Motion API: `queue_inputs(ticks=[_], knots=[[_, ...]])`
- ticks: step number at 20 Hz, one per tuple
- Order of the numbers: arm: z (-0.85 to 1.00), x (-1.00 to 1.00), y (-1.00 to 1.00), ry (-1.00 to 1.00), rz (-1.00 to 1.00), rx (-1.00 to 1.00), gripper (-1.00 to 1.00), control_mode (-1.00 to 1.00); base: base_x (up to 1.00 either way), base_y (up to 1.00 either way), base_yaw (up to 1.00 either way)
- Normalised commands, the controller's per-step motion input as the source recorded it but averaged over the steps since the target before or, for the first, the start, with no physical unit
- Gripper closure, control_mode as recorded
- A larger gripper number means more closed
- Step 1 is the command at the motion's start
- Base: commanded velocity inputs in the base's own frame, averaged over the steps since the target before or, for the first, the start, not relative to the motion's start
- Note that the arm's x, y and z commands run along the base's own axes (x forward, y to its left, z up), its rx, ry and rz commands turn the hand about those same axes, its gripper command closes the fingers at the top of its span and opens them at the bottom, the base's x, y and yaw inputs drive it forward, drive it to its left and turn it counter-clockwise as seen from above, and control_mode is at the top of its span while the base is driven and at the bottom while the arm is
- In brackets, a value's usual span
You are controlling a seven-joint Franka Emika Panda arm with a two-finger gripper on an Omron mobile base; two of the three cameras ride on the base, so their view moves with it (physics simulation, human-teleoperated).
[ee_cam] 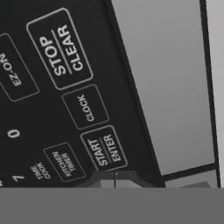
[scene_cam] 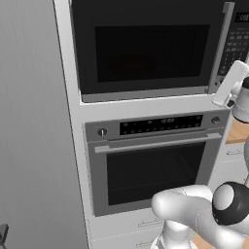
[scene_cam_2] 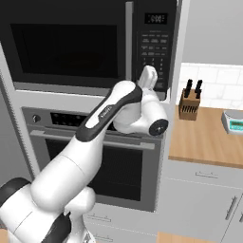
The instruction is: Open the microwave, place the bowl with waffle inside the microwave, then close the microwave door and turn it on.
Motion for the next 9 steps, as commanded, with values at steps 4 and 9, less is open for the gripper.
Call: queue_inputs(ticks=[4, 9], knots=[[-0.12, 0.43, -0.64, 0.09, -0.16, 0.0, 1.0, -1.0, 0.0, 0.0, 0.0], [-0.24, 0.43, -0.42, 0.06, -0.17, 0.0, 1.0, -1.0, 0.0, 0.0, 0.0]])
